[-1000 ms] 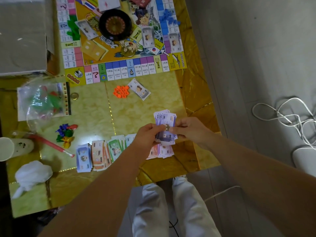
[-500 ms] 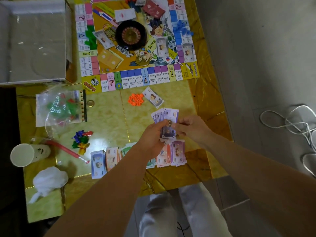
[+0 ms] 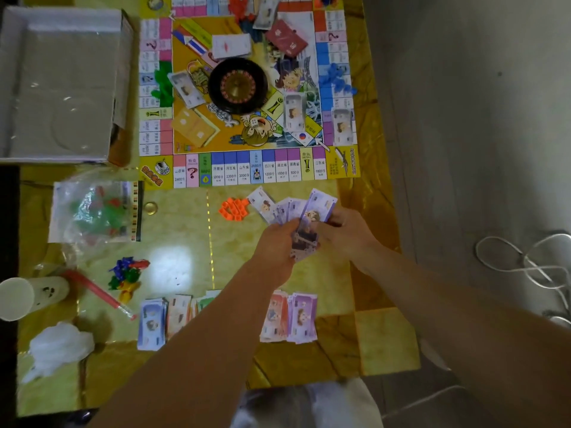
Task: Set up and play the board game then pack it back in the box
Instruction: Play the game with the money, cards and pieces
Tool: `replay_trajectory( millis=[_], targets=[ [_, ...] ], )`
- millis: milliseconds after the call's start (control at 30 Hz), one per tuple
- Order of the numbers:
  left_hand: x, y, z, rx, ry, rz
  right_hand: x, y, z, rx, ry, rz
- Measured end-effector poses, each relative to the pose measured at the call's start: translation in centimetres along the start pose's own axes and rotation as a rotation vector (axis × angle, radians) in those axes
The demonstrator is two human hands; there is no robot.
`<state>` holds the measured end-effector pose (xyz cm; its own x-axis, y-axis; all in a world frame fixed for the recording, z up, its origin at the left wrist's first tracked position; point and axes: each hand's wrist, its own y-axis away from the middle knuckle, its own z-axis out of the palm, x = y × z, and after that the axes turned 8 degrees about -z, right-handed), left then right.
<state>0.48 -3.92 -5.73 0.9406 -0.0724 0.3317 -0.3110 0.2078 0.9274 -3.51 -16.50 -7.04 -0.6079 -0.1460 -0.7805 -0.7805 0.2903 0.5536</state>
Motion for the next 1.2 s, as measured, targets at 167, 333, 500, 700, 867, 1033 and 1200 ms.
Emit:
replay_trajectory(
  millis=[167, 333, 500, 700, 867, 1033, 1200],
  targets=[
    [2.7, -1.0, 1.8, 0.123, -0.028, 0.006, -1.5, -2.8, -1.9, -0.047, -0.031, 0.008],
    [4.4, -2.7, 2.5, 0.17, 0.033, -0.009, -2.3, -5.4, -3.4, -0.021, -0.11, 0.078],
    [5.7, -3.7, 2.8, 0.214, -0.085, 0.012, -2.6, -6.4, -3.4, -0.186, -0.03, 0.11],
    [6.6, -5.1, 2.2, 0.157, -0.012, -0.012, -2.2, -7.5, -4.0, -0.036, -0.057, 0.093],
    [7.7, -5.6, 2.8, 0.151, -0.002, -0.005, -2.5, -8.5, -4.3, -0.03, -0.093, 0.143],
    [8.1, -5.2, 2.5, 0.124, 0.002, -0.071, -2.1, -8.8, -4.0, 0.044, -0.102, 0.234],
    [7.3, -5.2, 0.7, 0.196, -0.043, -0.014, -2.0, -8.1, -2.4, 0.049, -0.109, 0.19]
  ],
)
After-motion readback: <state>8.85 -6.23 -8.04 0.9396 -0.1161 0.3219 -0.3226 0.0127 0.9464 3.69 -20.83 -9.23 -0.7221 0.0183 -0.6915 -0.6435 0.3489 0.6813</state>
